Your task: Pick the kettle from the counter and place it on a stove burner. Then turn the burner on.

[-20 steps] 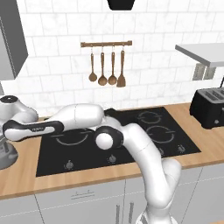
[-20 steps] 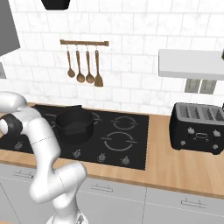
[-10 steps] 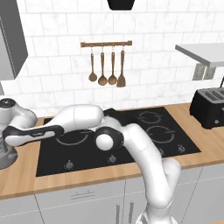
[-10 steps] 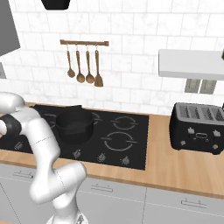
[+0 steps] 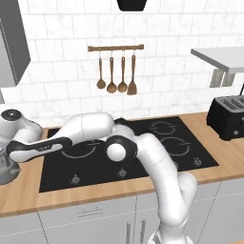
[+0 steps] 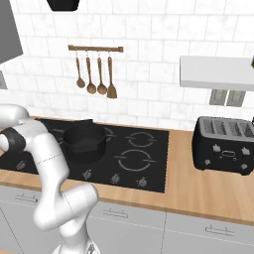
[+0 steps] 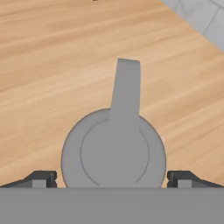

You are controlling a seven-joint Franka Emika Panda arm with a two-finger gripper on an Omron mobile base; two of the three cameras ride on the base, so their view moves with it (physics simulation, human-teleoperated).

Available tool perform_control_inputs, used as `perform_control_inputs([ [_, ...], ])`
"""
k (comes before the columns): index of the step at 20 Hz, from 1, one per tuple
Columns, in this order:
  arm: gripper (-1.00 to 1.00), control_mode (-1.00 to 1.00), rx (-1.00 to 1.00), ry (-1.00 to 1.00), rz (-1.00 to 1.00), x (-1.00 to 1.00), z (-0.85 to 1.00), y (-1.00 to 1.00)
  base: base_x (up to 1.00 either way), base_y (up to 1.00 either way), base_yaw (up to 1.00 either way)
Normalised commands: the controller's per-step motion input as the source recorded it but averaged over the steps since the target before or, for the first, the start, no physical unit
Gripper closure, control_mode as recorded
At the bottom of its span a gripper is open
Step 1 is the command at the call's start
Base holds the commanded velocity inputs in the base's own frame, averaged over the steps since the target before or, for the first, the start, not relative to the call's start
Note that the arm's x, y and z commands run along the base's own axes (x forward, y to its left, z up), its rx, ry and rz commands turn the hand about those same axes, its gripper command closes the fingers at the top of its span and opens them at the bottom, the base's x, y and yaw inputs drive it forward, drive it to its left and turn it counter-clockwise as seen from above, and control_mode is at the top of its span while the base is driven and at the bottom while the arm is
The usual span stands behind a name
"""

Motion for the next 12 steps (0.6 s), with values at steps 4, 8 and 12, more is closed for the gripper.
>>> perform_control_inputs([
  [4, -1.0, -1.0, 0.0, 0.01, 0.0, 0.0, -0.02, 0.0, 0.0, 0.0, 0.0],
  [8, -1.0, -1.0, 0.0, 0.0, 0.0, 0.0, 0.0, 0.0, 0.0, 0.0, 0.0],
  [12, 1.0, -1.0, 0.0, 0.0, 0.0, 0.0, 0.0, 0.0, 0.0, 0.0, 0.0],
])
